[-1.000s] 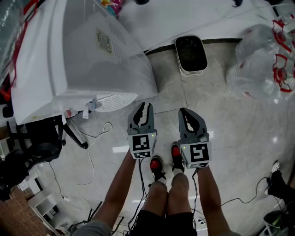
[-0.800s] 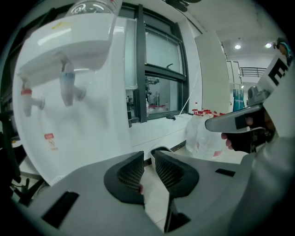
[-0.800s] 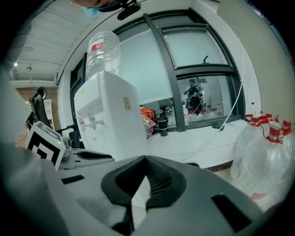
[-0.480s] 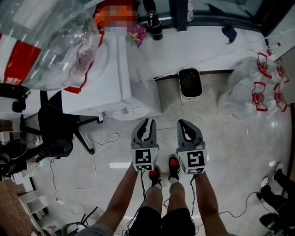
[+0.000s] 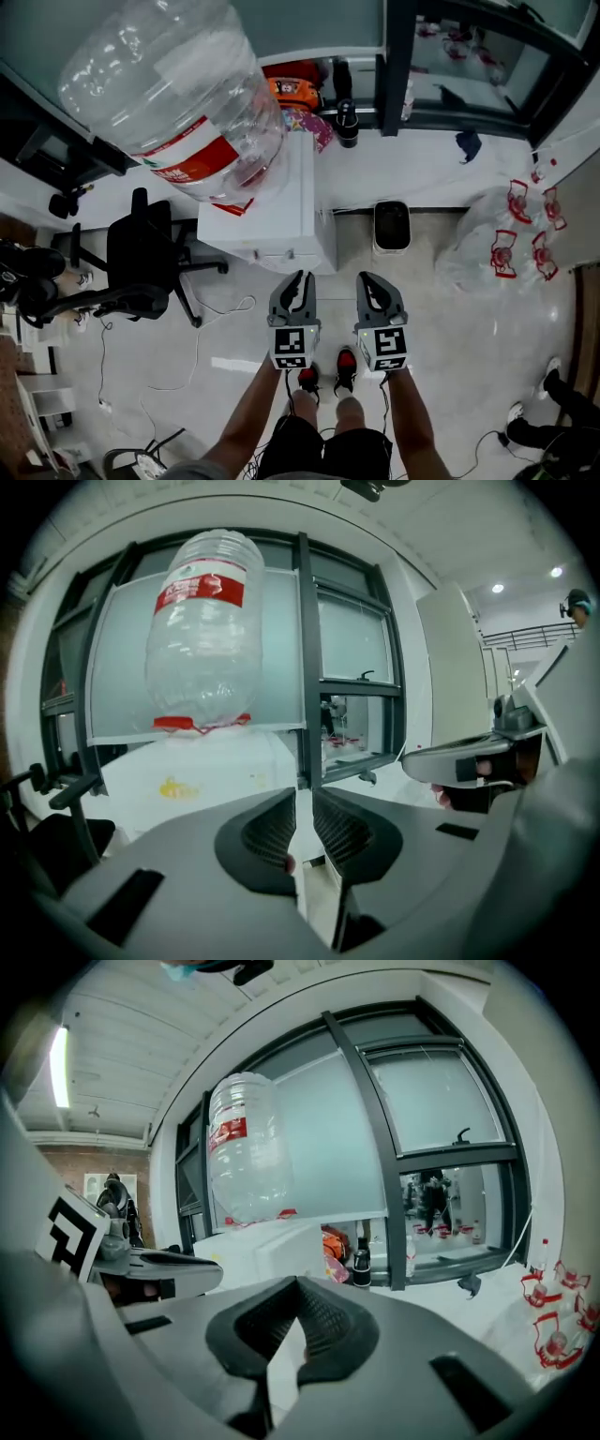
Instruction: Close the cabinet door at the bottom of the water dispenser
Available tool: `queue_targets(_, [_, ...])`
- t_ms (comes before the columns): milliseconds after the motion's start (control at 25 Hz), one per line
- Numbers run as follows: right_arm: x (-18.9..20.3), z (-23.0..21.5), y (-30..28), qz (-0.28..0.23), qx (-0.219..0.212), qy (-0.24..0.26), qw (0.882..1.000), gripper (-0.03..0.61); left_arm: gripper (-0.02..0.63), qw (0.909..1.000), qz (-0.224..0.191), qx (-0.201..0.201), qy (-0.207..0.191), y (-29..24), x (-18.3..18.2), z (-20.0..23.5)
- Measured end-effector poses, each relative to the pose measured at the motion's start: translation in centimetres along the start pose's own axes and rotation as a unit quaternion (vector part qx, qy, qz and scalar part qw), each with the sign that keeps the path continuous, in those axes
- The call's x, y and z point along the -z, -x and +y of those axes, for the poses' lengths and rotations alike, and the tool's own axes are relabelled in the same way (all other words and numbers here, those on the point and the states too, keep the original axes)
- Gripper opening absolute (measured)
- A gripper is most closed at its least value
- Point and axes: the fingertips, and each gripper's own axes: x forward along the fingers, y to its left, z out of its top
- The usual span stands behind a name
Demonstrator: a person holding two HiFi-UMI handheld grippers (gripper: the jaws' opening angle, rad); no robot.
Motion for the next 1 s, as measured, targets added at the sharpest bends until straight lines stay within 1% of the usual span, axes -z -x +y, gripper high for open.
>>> queue_targets(200, [-5.0,1.8,0.5,-0.016,-0.013,0.01,1.0,0.015,0.066,0.9997,-0.014,-0.019,0.001,2.5,-4.0,2.2])
queue_targets(400, [-8.8,3.6,1.7,-0.032,-0.024,0.025,0.999,0.015,0.051,0.9997,-0.017,-0.02,-0.001,5.5,-7.0,3.4])
queue_targets(640, [-12.3,5.1,3.4,-0.044,-0.03,0.032,0.998,0.015,0.048,0.9989,-0.022,-0.041,0.003,8.9,-9.4,5.1])
queue_targets(840, [-15.0,6.4,5.6,-0.062,-0.033,0.04,0.997,0.015,0.048,0.9979,-0.039,-0.051,-0.001,11.9,-12.0,5.9])
queue_targets(1000, [-16.3,7.0,7.5,-0.068,-0.035,0.05,0.996,0.015,0.048,0.9968,-0.053,-0.059,-0.008,14.1,-13.5,6.2])
